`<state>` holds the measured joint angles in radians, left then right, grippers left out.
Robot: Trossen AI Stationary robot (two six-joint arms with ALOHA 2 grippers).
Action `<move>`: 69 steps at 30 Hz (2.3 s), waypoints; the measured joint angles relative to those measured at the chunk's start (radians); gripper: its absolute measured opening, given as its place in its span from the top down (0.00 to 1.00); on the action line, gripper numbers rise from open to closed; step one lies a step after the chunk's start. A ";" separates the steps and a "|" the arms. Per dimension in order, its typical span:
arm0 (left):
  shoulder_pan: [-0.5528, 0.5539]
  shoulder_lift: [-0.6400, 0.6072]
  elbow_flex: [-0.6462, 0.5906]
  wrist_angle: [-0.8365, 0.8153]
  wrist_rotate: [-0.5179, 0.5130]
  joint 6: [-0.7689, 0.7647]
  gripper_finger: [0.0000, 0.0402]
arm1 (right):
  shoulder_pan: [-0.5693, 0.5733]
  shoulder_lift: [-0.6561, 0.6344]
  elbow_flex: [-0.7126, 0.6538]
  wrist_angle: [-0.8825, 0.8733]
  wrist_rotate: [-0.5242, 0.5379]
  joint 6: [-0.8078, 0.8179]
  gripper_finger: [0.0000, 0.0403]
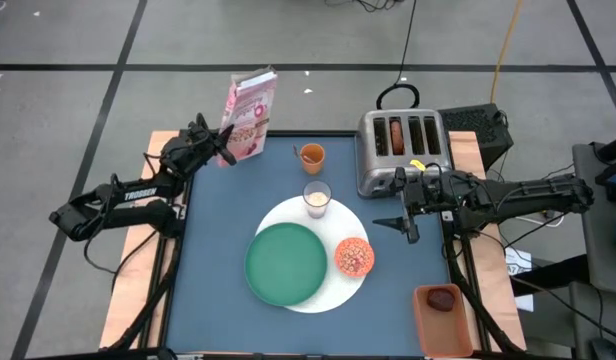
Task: Arrange a breakfast setting
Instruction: Pour the cereal from the cereal box into the orange bowl
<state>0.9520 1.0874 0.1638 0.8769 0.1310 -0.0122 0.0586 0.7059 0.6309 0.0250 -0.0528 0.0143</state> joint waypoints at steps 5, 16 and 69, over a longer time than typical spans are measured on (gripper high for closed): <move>0.000 0.000 0.000 0.003 -0.001 -0.018 0.99 | 0.000 0.000 0.000 0.000 0.000 0.000 0.28; 0.000 -0.095 0.000 -0.143 -0.004 -0.065 0.99 | 0.000 0.000 0.000 -0.013 0.000 0.000 0.28; -0.031 -0.352 0.137 -1.056 -0.014 -0.094 0.61 | 0.000 0.000 0.000 -0.047 -0.001 -0.003 0.28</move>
<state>0.9207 0.7357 0.3013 -0.1790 0.1165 -0.1061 0.0586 0.7063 0.6308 -0.0216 -0.0536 0.0109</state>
